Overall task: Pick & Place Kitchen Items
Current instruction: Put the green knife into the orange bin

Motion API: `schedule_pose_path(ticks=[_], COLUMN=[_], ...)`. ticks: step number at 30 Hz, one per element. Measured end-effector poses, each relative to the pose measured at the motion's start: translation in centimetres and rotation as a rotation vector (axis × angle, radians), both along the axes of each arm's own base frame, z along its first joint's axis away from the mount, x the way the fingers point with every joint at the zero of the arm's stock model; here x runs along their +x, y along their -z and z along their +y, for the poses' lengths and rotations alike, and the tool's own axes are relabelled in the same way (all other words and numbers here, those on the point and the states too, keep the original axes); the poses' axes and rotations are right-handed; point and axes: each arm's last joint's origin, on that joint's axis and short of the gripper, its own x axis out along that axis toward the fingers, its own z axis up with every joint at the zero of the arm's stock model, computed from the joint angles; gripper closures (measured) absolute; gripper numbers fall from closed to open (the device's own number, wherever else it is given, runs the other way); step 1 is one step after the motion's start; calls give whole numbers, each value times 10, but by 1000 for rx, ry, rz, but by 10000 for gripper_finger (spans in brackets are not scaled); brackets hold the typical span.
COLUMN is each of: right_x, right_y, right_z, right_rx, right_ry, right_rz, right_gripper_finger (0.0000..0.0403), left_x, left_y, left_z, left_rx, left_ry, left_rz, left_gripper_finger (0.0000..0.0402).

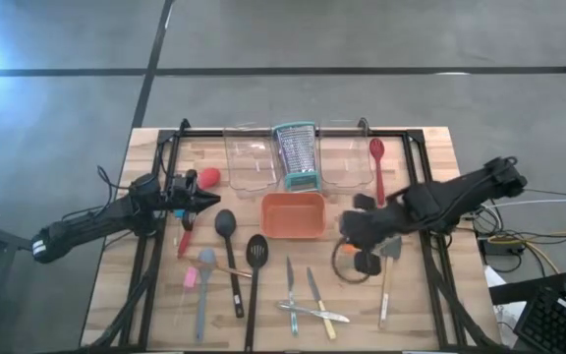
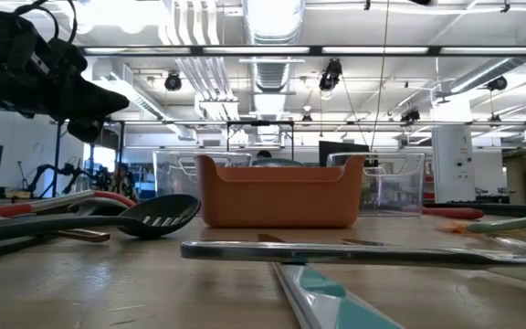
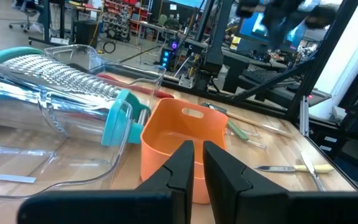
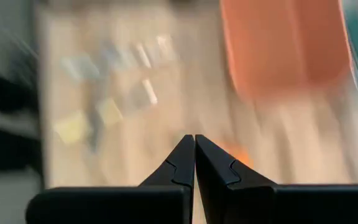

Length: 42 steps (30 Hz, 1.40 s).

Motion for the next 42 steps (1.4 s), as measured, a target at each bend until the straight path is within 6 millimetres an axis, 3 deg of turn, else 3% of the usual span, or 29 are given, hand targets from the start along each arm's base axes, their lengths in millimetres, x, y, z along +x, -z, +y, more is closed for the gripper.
schedule_pose_path(ticks=[5, 12, 17, 31, 42], right_x=[-33, -53, -56, -51, -50], right_y=[16, 25, 45, 115, 159], right_z=[1, -12, -13, -12, -11], right_rx=[-121, -29, 17, -9, -50], right_ry=[-40, 38, -18, -64, -118], right_rz=[279, 237, 160, 189, 280], right_gripper_finger=[394, 393, 366, 209, 182], left_x=[0, 0, 0, 0, 0], left_y=[0, 0, 0, 0, 0], left_z=[0, 0, 0, 0, 0], left_rx=[0, 0, 0, 0, 0], left_ry=[0, 0, 0, 0, 0], left_rz=[0, 0, 0, 0, 0], left_gripper_finger=[366, 363, 365, 366, 364])
